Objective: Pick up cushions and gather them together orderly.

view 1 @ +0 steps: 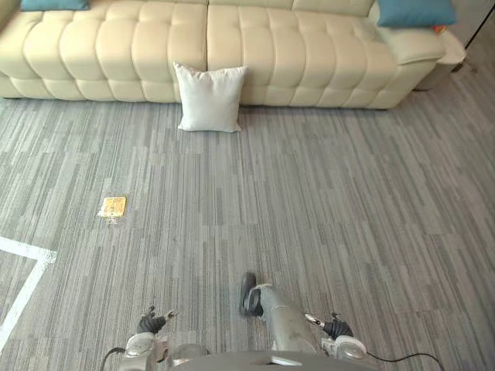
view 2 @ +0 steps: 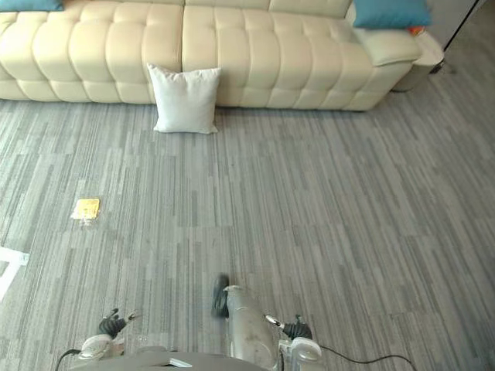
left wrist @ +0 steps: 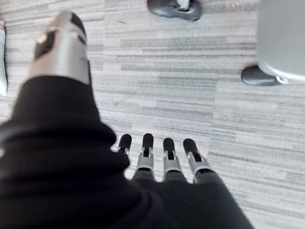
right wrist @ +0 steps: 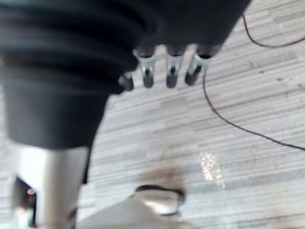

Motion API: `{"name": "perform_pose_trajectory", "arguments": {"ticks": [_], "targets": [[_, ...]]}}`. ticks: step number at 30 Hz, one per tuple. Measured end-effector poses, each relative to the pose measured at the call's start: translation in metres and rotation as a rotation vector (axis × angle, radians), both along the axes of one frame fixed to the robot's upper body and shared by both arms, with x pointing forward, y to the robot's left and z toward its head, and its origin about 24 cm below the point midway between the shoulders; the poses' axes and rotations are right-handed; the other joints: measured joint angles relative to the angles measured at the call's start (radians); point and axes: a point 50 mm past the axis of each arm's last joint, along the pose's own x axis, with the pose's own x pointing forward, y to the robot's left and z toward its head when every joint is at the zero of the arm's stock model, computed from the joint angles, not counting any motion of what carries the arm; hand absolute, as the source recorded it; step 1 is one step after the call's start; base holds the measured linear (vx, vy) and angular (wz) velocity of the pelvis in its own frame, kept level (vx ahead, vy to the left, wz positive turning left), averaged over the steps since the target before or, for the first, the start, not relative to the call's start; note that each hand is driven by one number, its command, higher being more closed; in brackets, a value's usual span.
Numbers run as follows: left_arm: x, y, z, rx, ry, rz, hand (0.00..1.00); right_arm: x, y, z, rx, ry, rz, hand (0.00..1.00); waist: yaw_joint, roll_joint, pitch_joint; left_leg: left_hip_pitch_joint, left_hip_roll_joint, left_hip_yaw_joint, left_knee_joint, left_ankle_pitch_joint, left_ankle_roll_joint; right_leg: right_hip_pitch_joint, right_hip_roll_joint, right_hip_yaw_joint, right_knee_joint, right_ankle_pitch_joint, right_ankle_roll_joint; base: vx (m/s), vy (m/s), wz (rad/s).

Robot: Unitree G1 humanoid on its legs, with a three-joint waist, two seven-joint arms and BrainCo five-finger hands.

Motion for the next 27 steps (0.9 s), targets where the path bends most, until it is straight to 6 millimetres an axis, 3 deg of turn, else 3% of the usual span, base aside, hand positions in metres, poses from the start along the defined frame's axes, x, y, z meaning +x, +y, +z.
{"name": "perform_pose_trajectory", "arguments": {"ticks": [1, 2, 3, 4, 5, 6, 9, 11, 15, 16, 18, 20, 22, 23, 25, 27], "targets": [[0.004, -0.008, 0.0, -0.023, -0.006, -0.004, 0.0, 0.0, -0.002, 0.0, -0.005, 0.002, -0.004, 0.0, 0.0, 0.017, 0.004, 0.024, 0.033, -0.004, 0.015, -0.009, -0.027, 0.006, 0.015, -0.021, 0.049, 0.089, -0.065, 0.64, -0.224, 0.27], [0.008, -0.012, 0.0, -0.031, -0.017, -0.008, 0.0, 0.005, -0.005, 0.002, -0.009, -0.011, -0.01, 0.0, 0.005, 0.032, 0.012, 0.019, 0.05, -0.001, 0.033, 0.006, -0.054, 0.001, 0.019, -0.028, 0.088, 0.071, -0.075, 0.72, -0.287, 0.22], [0.015, -0.019, 0.002, -0.055, -0.045, -0.004, 0.0, 0.009, -0.006, 0.005, -0.014, -0.036, -0.017, 0.0, 0.002, 0.038, 0.019, -0.014, 0.053, 0.011, 0.133, 0.084, -0.098, 0.002, 0.014, -0.038, 0.16, -0.022, -0.1, 0.59, -0.257, 0.18], [0.015, -0.021, 0.002, -0.065, -0.047, 0.009, 0.0, 0.009, -0.007, 0.005, -0.017, -0.038, -0.017, 0.0, -0.002, 0.042, 0.021, -0.034, 0.058, 0.013, 0.204, 0.125, -0.08, 0.025, 0.017, -0.041, 0.17, -0.051, -0.102, 0.71, -0.318, 0.28], [0.012, -0.023, 0.001, -0.081, -0.045, 0.038, 0.0, 0.01, -0.006, 0.006, -0.018, -0.043, -0.013, 0.0, -0.008, 0.043, 0.024, -0.097, 0.073, 0.012, 0.4, 0.221, -0.073, 0.088, 0.023, -0.039, 0.16, -0.097, -0.102, 0.6, -0.258, 0.17], [0.012, -0.023, 0.002, -0.087, -0.055, 0.055, 0.0, 0.009, -0.007, 0.007, -0.022, -0.045, -0.014, 0.0, -0.01, 0.048, 0.022, -0.162, 0.098, 0.013, 0.571, 0.237, -0.085, 0.144, 0.039, -0.037, 0.133, -0.119, -0.104, 0.57, -0.243, 0.11], [0.02, -0.018, 0.008, -0.079, -0.113, 0.089, 0.0, 0.013, -0.006, 0.009, -0.032, -0.069, 0.01, 0.0, 0.019, 0.045, 0.023, -0.328, 0.195, 0.099, 0.926, 0.223, -0.092, 0.297, 0.083, -0.014, 0.051, -0.151, -0.118, 0.41, -0.167, -0.24], [0.025, -0.015, 0.013, -0.096, -0.158, 0.16, 0.0, 0.016, -0.007, 0.011, -0.038, -0.081, 0.015, 0.0, 0.042, 0.041, 0.025, -0.449, 0.246, 0.166, 1.002, 0.197, -0.063, 0.403, 0.092, 0.016, -0.009, -0.172, -0.106, 0.42, -0.099, -0.28], [0.026, -0.008, 0.015, -0.114, -0.192, 0.267, 0.0, 0.013, -0.007, 0.011, -0.04, -0.074, 0.008, 0.0, 0.062, 0.033, 0.028, -0.565, 0.261, 0.265, 0.865, 0.14, -0.043, 0.531, 0.074, 0.031, -0.088, -0.186, -0.081, 0.39, 0.016, -0.07], [0.026, -0.006, 0.015, -0.116, -0.197, 0.285, 0.0, 0.013, -0.005, 0.011, -0.034, -0.076, 0.008, 0.0, 0.075, 0.023, 0.026, -0.591, 0.245, 0.327, 0.679, 0.126, -0.034, 0.588, 0.047, 0.026, -0.116, -0.202, -0.054, 0.37, 0.1, 0.06], [0.027, -0.005, 0.016, -0.115, -0.201, 0.287, 0.0, 0.013, -0.002, 0.01, -0.025, -0.079, 0.0, 0.0, 0.08, 0.014, 0.027, -0.593, 0.208, 0.339, 0.525, 0.132, -0.033, 0.623, 0.022, 0.017, -0.121, -0.217, -0.029, 0.35, 0.113, 0.17], [0.027, -0.004, 0.016, -0.111, -0.199, 0.29, 0.0, 0.014, 0.005, 0.009, -0.005, -0.081, -0.005, 0.0, 0.095, 0.0, 0.023, -0.595, 0.138, 0.323, 0.278, 0.205, -0.032, 0.673, -0.02, 0.014, -0.125, -0.246, 0.022, 0.37, 0.187, 0.12], [0.021, -0.005, 0.013, -0.112, -0.178, 0.293, 0.0, 0.013, 0.01, 0.007, 0.007, -0.078, -0.003, 0.0, 0.105, 0.007, 0.014, -0.597, 0.11, 0.279, 0.156, 0.294, -0.019, 0.712, -0.036, 0.029, -0.142, -0.278, 0.07, 0.5, 0.352, -0.25], [0.016, -0.003, 0.011, -0.116, -0.166, 0.317, 0.0, 0.011, 0.013, 0.005, 0.019, -0.065, -0.007, 0.0, 0.114, 0.002, -0.008, -0.605, 0.095, 0.278, 0.189, 0.385, 0.02, 0.725, -0.058, 0.054, -0.144, -0.303, 0.092, 0.45, 0.364, -0.36], [0.016, 0.003, 0.011, -0.1, -0.165, 0.31, 0.0, 0.008, 0.029, 0.001, 0.063, -0.047, -0.013, 0.0, 0.111, -0.046, -0.037, -0.631, 0.06, 0.295, 0.255, 0.317, 0.054, 0.71, -0.108, 0.079, -0.113, -0.307, 0.1, 0.47, 0.353, -0.17], [0.013, 0.008, 0.01, -0.088, -0.149, 0.311, 0.0, 0.005, 0.036, -0.002, 0.09, -0.041, -0.038, 0.0, 0.12, -0.077, -0.057, -0.608, 0.036, 0.335, 0.316, 0.232, 0.078, 0.659, -0.16, 0.139, 0.039, -0.298, 0.099, 0.5, 0.383, -0.24]]}}
